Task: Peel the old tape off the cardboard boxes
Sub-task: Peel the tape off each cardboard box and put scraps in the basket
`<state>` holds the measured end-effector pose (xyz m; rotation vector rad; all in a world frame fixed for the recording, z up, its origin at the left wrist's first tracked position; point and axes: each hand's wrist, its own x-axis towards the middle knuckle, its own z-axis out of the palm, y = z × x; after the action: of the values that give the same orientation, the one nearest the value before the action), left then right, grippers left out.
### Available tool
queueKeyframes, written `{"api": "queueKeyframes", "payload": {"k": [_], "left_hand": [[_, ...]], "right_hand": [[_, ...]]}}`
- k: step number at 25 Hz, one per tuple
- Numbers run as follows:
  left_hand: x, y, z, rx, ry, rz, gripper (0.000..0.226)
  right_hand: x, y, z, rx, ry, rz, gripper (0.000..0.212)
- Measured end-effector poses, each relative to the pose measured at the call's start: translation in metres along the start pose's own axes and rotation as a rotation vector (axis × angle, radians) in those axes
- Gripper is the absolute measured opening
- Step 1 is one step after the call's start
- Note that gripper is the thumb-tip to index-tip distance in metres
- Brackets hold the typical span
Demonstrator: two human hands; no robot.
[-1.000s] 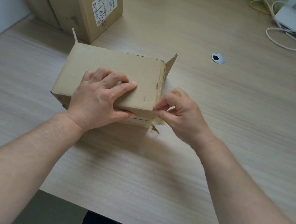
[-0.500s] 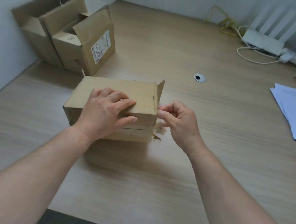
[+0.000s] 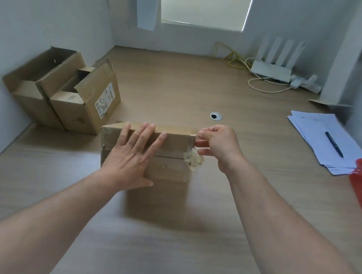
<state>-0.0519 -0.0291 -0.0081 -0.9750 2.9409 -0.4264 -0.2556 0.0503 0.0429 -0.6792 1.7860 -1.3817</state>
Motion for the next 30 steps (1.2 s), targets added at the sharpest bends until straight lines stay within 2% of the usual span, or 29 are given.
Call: {"api": "queueKeyframes", "payload": {"k": [5,9,11,13,17,19,22,26,30], "left_hand": [[0.017,-0.007,-0.020,-0.122,0.121,0.141,0.126],[0.026,-0.015,-0.035,-0.295,-0.069,0.207,0.115],[0.026,-0.012,-0.033,-0.368,-0.182,0.191,0.111],[0.023,-0.004,-0.026,-0.410,-0.207,0.150,0.111],[0.022,0.018,-0.022,-0.476,-0.166,0.027,0.123],[0.025,0.025,-0.021,-0.490,-0.137,-0.001,0.119],[0.026,0.029,-0.019,-0.492,-0.110,-0.004,0.110],[0.034,0.035,-0.014,-0.505,-0.102,-0.027,0.107],[0.044,0.050,-0.004,-0.393,-0.123,0.025,0.108]], "right_hand": [[0.001,-0.009,-0.018,0.056,0.029,-0.008,0.015],[0.005,-0.002,-0.027,-0.020,0.070,-0.069,0.017],[0.006,0.009,-0.025,-0.055,0.074,-0.091,0.018],[0.006,0.018,-0.022,-0.034,0.060,-0.108,0.019],[0.008,0.023,-0.021,-0.084,0.055,-0.177,0.022],[0.009,0.023,-0.022,-0.155,0.060,-0.207,0.022],[0.005,0.022,-0.027,-0.247,0.065,-0.275,0.018],[-0.003,0.019,-0.044,-0.196,0.024,-0.357,0.018],[-0.012,0.038,-0.064,-0.295,-0.035,-0.305,0.020]]}}
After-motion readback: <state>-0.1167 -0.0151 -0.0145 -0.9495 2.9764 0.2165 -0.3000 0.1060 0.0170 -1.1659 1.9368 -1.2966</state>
